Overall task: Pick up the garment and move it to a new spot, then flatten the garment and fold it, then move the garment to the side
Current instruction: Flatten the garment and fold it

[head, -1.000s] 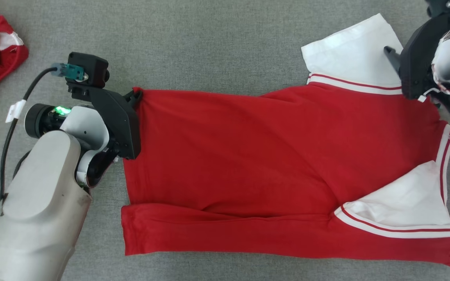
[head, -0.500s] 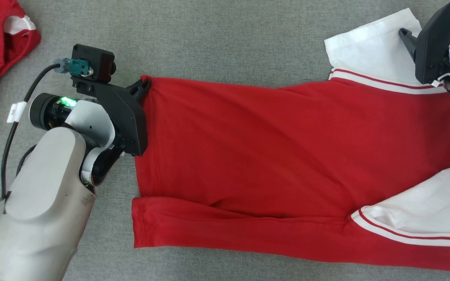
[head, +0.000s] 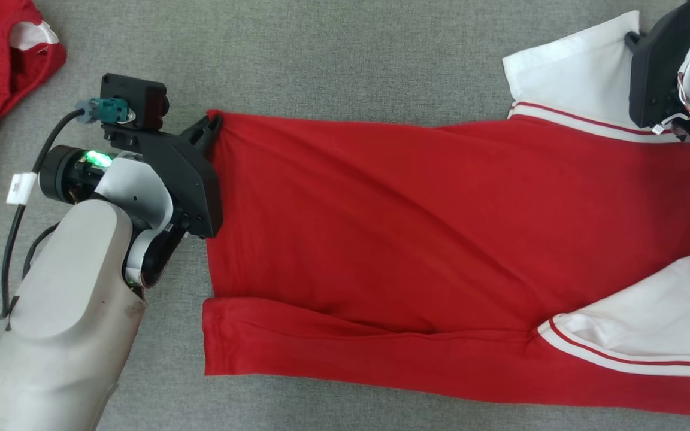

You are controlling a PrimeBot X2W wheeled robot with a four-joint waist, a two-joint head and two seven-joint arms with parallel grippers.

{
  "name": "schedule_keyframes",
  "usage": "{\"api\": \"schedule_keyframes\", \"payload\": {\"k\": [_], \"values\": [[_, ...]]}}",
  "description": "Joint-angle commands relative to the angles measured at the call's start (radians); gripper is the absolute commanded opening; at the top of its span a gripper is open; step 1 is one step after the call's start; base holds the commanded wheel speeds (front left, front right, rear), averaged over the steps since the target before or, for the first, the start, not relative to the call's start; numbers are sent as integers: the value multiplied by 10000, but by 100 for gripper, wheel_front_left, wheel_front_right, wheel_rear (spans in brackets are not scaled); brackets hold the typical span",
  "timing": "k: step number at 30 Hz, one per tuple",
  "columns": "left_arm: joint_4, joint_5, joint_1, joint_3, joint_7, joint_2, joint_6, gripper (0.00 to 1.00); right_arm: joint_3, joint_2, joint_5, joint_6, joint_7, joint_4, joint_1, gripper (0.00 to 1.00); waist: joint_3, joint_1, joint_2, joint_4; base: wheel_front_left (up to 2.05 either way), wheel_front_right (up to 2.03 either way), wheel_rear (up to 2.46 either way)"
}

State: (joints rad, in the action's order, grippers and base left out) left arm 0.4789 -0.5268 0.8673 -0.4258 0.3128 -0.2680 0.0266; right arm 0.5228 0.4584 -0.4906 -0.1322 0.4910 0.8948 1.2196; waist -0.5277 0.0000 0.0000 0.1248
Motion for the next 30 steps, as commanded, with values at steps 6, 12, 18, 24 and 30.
{"api": "schedule_keyframes", "payload": {"k": [6,12,18,24,30], "values": [[350,350,50,125,-965,-70,-360,0,-213,-76,294,24,-1353,440,278,0,209,0,0,-211,0,0,0],[604,516,11,91,-1842,-14,-375,0,148,-168,617,24,-2827,435,110,0,622,0,0,-518,0,0,0],[829,583,-600,-142,-2359,21,-228,0,513,-126,-111,24,-3887,-39,-894,0,1370,0,0,-739,0,0,0],[531,853,-1650,-344,-3337,-205,-392,0,993,326,-511,24,-4766,-1148,-2376,0,2156,0,0,-1080,0,0,0],[239,877,-2689,-362,-4134,-423,-525,0,916,843,-996,24,-5296,-2667,-4007,0,2750,0,0,-1335,0,0,0]]}}
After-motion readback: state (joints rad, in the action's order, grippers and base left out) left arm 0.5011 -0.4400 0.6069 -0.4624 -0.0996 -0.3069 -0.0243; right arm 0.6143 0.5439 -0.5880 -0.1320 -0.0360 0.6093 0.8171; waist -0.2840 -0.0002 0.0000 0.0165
